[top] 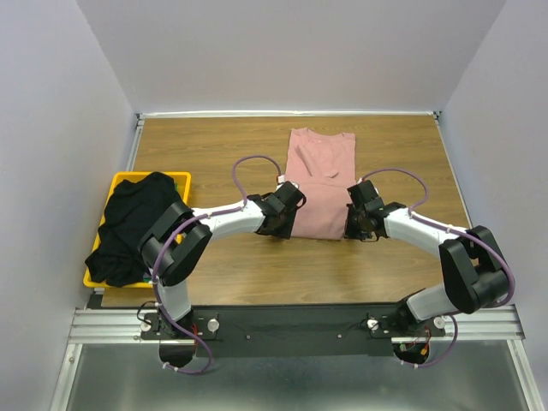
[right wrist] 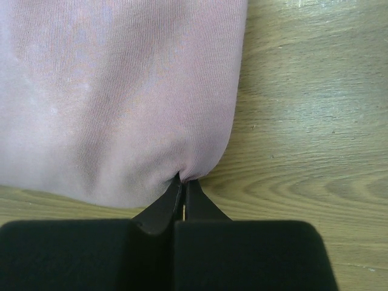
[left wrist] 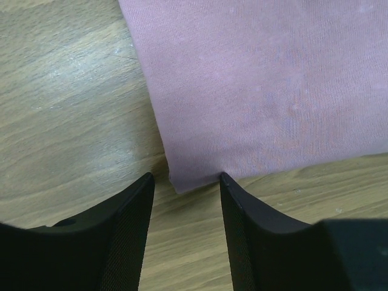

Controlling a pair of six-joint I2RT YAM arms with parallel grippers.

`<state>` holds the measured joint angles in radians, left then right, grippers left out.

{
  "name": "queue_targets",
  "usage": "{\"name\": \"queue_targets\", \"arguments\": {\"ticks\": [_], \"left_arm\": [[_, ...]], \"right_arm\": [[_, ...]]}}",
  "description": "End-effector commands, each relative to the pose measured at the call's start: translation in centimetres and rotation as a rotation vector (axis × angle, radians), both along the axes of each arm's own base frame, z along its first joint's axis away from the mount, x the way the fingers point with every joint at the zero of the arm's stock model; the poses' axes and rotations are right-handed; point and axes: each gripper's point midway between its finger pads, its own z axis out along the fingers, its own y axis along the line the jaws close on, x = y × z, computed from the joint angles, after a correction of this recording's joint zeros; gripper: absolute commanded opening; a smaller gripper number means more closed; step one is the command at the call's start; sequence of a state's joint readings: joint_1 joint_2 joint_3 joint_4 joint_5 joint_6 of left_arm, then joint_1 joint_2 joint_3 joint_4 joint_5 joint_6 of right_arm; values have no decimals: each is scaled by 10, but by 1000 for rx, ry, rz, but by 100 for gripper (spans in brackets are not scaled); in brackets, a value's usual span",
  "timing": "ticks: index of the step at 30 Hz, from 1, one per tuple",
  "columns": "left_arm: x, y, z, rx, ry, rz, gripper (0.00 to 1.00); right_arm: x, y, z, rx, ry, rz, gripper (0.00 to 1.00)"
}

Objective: Fold and stack the t-shirts
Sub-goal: Fold the tshirt

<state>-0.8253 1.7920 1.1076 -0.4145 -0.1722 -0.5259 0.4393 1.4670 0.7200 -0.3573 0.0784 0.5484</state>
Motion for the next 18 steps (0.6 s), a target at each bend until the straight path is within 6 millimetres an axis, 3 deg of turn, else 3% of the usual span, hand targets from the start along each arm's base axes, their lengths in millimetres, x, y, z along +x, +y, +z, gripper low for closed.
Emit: {"name": "queue_targets", "arguments": {"ticks": [1,8,18], "left_arm": [[0,6,0,44,-5,16,55],[7,1,20,4,-53,25,55],[13,1,6,37,-58,30,55]], "right_arm": [[-49,-20,-37,-84,190,25,1],[-48,-20,-37,-86,187,24,1],[-49,-20,-37,-83,190,25,1]]}}
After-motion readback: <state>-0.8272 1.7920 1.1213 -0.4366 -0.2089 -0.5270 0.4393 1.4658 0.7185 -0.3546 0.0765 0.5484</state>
